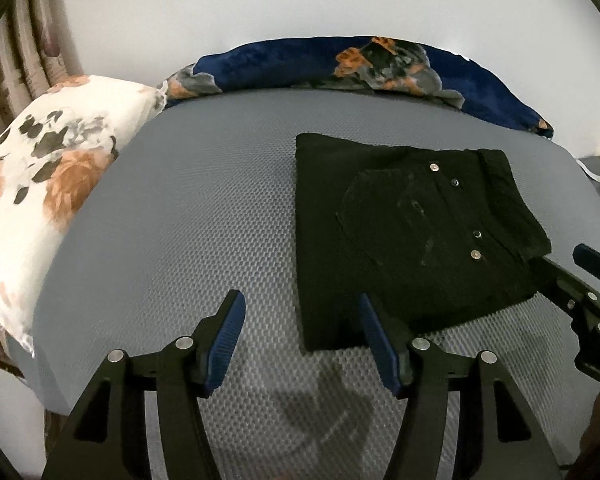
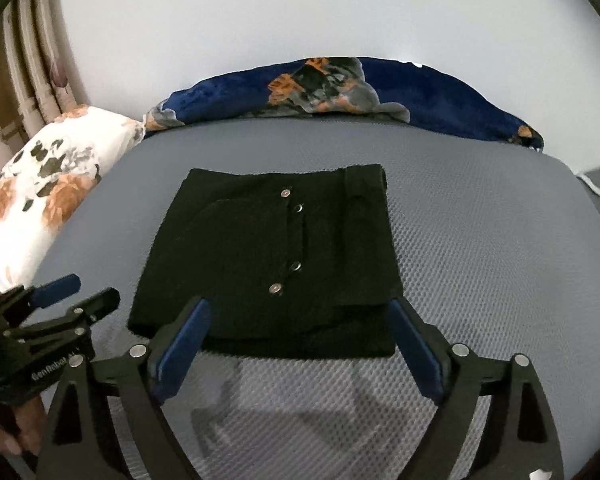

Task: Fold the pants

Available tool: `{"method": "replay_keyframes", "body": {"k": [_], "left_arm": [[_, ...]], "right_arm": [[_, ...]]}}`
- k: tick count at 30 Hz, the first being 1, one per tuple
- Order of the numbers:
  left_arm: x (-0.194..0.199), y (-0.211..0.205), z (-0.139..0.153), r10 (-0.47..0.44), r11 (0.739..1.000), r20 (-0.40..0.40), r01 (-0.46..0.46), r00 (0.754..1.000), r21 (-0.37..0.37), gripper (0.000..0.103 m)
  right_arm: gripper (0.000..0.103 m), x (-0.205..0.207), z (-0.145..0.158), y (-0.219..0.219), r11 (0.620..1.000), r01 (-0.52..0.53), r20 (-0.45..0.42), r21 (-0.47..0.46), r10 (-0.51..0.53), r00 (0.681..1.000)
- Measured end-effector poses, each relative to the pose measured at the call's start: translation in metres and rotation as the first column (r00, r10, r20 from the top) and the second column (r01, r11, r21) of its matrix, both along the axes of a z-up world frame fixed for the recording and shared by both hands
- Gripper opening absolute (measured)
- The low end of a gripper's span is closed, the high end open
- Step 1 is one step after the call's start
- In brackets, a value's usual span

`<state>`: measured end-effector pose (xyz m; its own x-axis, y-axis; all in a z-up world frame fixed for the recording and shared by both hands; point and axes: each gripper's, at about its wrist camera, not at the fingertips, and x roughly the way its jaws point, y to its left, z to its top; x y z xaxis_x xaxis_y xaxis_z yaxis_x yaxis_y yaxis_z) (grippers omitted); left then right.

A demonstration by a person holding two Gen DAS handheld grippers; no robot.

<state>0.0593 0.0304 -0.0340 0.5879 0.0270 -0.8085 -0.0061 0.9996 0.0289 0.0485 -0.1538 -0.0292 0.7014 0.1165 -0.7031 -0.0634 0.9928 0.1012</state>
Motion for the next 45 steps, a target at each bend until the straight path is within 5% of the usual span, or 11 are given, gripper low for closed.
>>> {"method": "replay_keyframes", "body": {"k": [6, 45], "left_arm": [[-0.009, 0.0, -0.001, 0.014, 1.0, 0.019, -0.013, 1.0, -0.019, 0.061], [-0.019, -0.004, -0.001, 0.019, 1.0, 0.025, -0.019, 0.999, 0.013, 0.061]], "right_arm": [[0.09, -0.009, -0.007, 0.005, 0.998, 0.06, -0.009, -0.002, -0.06, 0.998], [0.09, -0.016, -0.021, 0.011, 0.999, 0.045, -0.053, -0.008, -0.046, 0.998]]}}
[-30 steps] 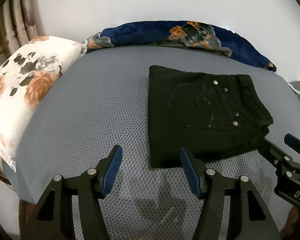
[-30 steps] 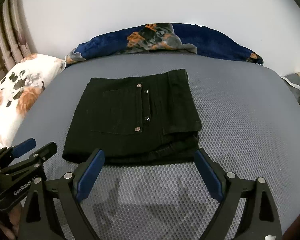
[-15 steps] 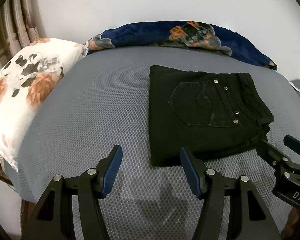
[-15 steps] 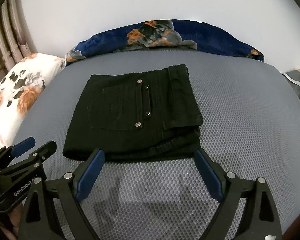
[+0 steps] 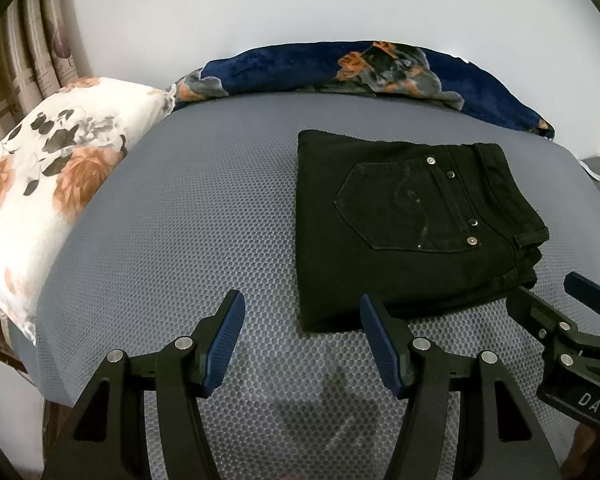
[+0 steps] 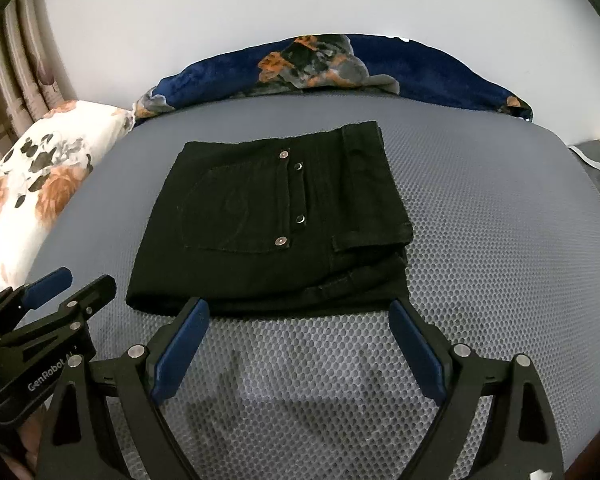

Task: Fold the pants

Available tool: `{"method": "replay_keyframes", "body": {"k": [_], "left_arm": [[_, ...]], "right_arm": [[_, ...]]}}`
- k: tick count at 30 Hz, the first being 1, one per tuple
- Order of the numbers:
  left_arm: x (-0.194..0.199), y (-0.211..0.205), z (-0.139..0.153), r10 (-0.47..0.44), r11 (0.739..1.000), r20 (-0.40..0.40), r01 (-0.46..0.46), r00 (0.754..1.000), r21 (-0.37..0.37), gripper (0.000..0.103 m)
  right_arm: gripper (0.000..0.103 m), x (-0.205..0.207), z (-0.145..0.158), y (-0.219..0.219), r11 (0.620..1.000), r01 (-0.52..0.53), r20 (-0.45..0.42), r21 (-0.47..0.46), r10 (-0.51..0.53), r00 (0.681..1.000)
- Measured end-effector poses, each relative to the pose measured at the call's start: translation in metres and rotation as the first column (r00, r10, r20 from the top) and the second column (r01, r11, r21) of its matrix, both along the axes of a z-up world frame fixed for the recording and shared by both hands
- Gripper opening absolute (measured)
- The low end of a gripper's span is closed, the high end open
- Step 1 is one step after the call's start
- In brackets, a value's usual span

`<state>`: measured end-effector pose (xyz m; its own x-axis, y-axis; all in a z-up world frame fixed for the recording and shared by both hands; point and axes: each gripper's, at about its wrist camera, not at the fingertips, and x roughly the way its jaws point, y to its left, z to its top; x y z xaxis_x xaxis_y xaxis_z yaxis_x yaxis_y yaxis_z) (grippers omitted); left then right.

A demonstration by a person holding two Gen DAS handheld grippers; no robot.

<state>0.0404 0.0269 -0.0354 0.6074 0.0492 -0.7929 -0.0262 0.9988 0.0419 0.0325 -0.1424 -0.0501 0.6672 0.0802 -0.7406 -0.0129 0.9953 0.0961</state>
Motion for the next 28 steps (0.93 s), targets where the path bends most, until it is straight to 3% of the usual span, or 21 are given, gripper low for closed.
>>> {"method": "replay_keyframes", "body": {"k": [28], "left_arm": [[0.0011, -0.0043, -0.0087, -0.002, 1.0, -0.035, 0.001, 0.999, -0.009, 0.061]], "right_arm": [[0.09, 0.0012, -0.0054, -0.0029, 1.0, 0.007, -0.02, 0.009, -0.006, 1.0]]}}
